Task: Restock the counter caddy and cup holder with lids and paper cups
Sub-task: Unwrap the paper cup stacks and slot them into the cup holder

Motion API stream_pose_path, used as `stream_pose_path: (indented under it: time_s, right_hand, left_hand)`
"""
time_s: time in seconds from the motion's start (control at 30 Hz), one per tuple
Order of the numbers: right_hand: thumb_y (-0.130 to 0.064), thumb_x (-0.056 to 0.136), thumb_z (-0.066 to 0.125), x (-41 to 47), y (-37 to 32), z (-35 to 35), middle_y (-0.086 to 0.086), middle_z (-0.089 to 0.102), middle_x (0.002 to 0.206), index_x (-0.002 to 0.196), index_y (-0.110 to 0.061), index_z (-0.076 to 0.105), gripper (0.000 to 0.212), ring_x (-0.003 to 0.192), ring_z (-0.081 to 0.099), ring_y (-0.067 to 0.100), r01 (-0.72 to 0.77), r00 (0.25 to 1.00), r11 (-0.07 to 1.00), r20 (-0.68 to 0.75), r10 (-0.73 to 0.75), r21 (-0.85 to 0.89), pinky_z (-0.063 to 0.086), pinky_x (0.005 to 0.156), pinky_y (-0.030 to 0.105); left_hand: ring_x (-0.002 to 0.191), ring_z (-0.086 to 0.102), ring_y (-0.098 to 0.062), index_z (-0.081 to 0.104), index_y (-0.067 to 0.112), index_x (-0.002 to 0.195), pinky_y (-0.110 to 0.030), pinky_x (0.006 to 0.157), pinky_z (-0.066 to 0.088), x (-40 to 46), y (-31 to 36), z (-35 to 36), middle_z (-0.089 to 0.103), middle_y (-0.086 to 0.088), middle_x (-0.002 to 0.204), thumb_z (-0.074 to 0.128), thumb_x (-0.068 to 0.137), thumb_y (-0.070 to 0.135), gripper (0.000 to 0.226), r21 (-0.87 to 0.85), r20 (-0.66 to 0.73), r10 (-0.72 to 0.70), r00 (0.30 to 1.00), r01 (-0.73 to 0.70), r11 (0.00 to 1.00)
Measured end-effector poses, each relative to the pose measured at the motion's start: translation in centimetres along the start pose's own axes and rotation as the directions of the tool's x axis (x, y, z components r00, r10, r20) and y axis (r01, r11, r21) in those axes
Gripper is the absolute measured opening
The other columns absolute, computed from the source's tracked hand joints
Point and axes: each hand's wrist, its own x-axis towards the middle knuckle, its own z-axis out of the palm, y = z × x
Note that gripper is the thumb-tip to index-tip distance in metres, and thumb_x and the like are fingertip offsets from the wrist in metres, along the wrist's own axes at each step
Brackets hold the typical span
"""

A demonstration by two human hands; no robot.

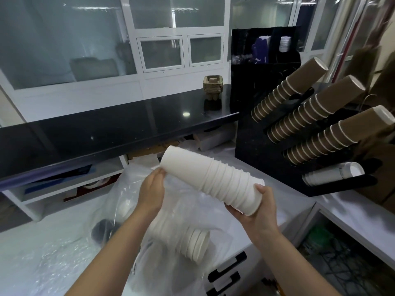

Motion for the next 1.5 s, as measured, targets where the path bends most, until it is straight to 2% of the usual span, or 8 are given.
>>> stream_pose_path:
  time_s: [0.17,0.4,0.63,0.83,0.97,1.17,1.37,1.5]
  right_hand:
    - [-0.029,0.088,0.046,0.4,0.3,0.8,0.009,0.065,0.109,0.109,-0.021,0.061,0.027,0.102,0.06,0.032,0.004,0.999,1.0,0.042,-0.004,0.009,0.052,0.086,0.051]
    - [-0.037,0.093,0.041,1.0,0.7,1.3,0.005,0.069,0.103,0.11,-0.023,0.061,0.029,0.103,0.06,0.031,0.067,0.997,0.994,0.041,-0.064,-0.082,0.047,0.094,0.055]
    - [-0.06,0.095,0.032,2.1,-0.7,0.5,0.006,0.07,0.113,0.119,-0.028,0.06,0.049,0.107,0.064,0.029,0.075,0.997,0.987,0.008,-0.075,-0.141,0.053,0.089,0.049]
    - [-0.06,0.095,0.033,3.7,-4.0,-2.3,-0.006,0.064,0.116,0.107,-0.044,0.057,0.03,0.111,0.059,0.018,0.108,0.985,0.913,-0.08,-0.151,-0.394,0.043,0.104,0.048]
    - [-0.048,0.095,0.043,4.5,-7.3,-5.3,-0.012,0.043,0.132,0.137,-0.035,0.043,0.043,0.121,0.043,0.014,0.161,0.95,0.784,-0.122,-0.288,-0.6,0.036,0.106,0.043]
    - [-0.054,0.06,0.058,3.2,-13.2,-10.0,-0.003,0.052,0.133,0.129,-0.032,0.05,0.073,0.12,0.052,0.016,0.307,0.906,0.638,0.012,-0.423,-0.706,0.047,0.083,0.029]
    - [-0.032,0.068,0.074,1.5,-18.2,-11.3,-0.025,0.052,0.125,0.133,-0.043,0.036,0.076,0.111,0.054,-0.005,0.478,0.823,0.474,0.188,-0.535,-0.739,0.051,0.07,0.01]
    - [-0.025,0.073,0.082,1.9,-21.8,-12.9,0.002,0.059,0.129,0.136,-0.019,0.043,0.075,0.119,0.058,0.018,0.535,0.734,0.409,0.167,-0.658,-0.739,0.056,0.085,0.027]
  left_hand:
    - [0.113,0.06,-0.018,0.044,0.029,0.139,-0.037,0.099,0.048,-0.1,3.9,1.3,0.059,-0.002,0.127,0.041,0.09,0.065,0.062,-0.528,0.009,-0.033,0.999,0.033,0.849]
    - [0.103,0.056,-0.012,0.037,0.031,0.133,-0.024,0.072,0.057,-0.3,5.2,3.9,0.05,0.008,0.119,0.063,0.087,0.043,0.054,-0.492,-0.036,-0.08,0.996,0.052,0.869]
    - [0.115,0.054,-0.016,0.033,0.036,0.139,-0.039,0.091,0.055,0.2,6.3,6.6,0.048,0.006,0.13,0.068,0.075,0.054,0.075,-0.437,0.014,-0.033,0.999,0.035,0.899]
    - [0.11,0.062,-0.015,0.049,0.029,0.129,-0.041,0.086,0.057,0.4,8.6,11.0,0.063,0.009,0.119,0.083,0.06,0.051,0.079,-0.497,0.216,-0.004,0.976,0.113,0.86]
    - [0.107,0.063,-0.009,0.05,0.029,0.131,-0.035,0.084,0.058,-0.2,10.3,15.3,0.063,0.011,0.119,0.086,0.065,0.036,0.076,-0.498,0.282,0.077,0.956,0.077,0.864]
    - [0.101,0.065,-0.004,0.05,0.033,0.128,-0.026,0.079,0.057,-2.9,13.5,22.3,0.066,0.014,0.114,0.086,0.069,0.024,0.069,-0.508,0.411,0.224,0.884,0.018,0.861]
    - [0.118,0.055,-0.004,0.044,0.044,0.133,-0.036,0.095,0.053,-5.3,17.5,27.7,0.055,0.016,0.129,0.088,0.062,0.035,0.084,-0.459,0.52,0.426,0.74,-0.179,0.87]
    - [0.124,0.044,0.002,0.038,0.043,0.14,-0.026,0.1,0.046,-7.4,21.0,30.6,0.046,0.015,0.135,0.086,0.065,0.039,0.089,-0.432,0.589,0.558,0.584,-0.356,0.829]
